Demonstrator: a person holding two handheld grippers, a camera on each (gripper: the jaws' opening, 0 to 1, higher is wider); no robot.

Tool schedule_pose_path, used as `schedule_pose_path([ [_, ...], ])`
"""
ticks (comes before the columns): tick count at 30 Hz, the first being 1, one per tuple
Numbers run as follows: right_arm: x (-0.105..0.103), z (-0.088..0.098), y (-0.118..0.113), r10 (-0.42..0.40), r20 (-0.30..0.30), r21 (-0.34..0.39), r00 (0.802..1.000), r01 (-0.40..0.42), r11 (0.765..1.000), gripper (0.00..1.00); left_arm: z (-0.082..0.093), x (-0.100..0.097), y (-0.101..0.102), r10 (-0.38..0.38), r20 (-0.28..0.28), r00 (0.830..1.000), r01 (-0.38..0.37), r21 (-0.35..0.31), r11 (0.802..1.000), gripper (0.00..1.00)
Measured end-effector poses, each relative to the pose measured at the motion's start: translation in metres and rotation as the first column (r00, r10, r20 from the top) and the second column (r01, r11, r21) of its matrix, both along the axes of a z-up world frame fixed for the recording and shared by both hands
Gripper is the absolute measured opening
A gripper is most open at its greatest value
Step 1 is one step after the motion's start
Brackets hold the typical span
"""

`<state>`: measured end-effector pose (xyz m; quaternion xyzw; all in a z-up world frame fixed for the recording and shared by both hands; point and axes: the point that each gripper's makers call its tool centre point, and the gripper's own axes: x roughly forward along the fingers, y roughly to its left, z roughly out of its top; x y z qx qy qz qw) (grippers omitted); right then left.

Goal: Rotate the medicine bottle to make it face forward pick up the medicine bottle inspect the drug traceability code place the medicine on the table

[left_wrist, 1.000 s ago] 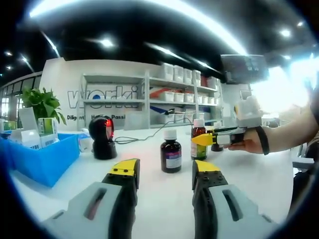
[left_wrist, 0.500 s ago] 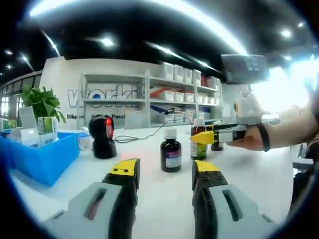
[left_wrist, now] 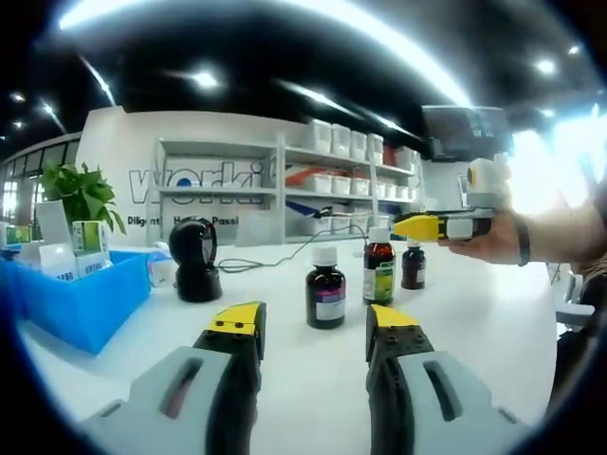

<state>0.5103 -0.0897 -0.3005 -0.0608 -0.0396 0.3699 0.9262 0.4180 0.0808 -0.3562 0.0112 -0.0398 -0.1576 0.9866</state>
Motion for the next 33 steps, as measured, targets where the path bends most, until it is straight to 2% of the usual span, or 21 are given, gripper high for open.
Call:
schedule_pose_path([
  [6,-0.012,0.013,-0.015,0.048,-0.015,0.039,0.999,-0.048,0.998,0.48,0.002,-0.001,0.002,0.007,0.006,1.0,-0.007,-0.009,1.0,0.34],
  [9,-0.019,0.021,-0.023,0.053,-0.004,0.05,0.999,-0.053,0.997,0.48,0.002,0.0,0.002,0.01,0.005,1.0,-0.01,-0.01,1.0,0.34],
  [18,-0.026,0.04,-0.069,0.024,0.033,0.084,0.999,-0.027,0.996,0.47,0.001,0.0,0.001,0.012,-0.002,1.0,-0.012,-0.006,1.0,0.34],
  [25,-0.04,0.032,-0.09,0.016,0.04,0.09,0.999,-0.02,0.996,0.46,0.001,0.001,0.003,0.019,-0.005,1.0,-0.019,-0.017,1.0,0.34],
  [30,-0.047,0.016,-0.106,0.015,0.035,0.099,0.999,-0.018,0.995,0.46,0.001,0.001,0.003,0.018,-0.009,1.0,-0.018,-0.018,1.0,0.34],
  [33,-0.049,0.004,-0.114,-0.001,0.036,0.07,0.999,-0.001,0.998,0.45,0.0,0.001,0.003,0.017,-0.013,1.0,-0.018,-0.016,1.0,0.34],
])
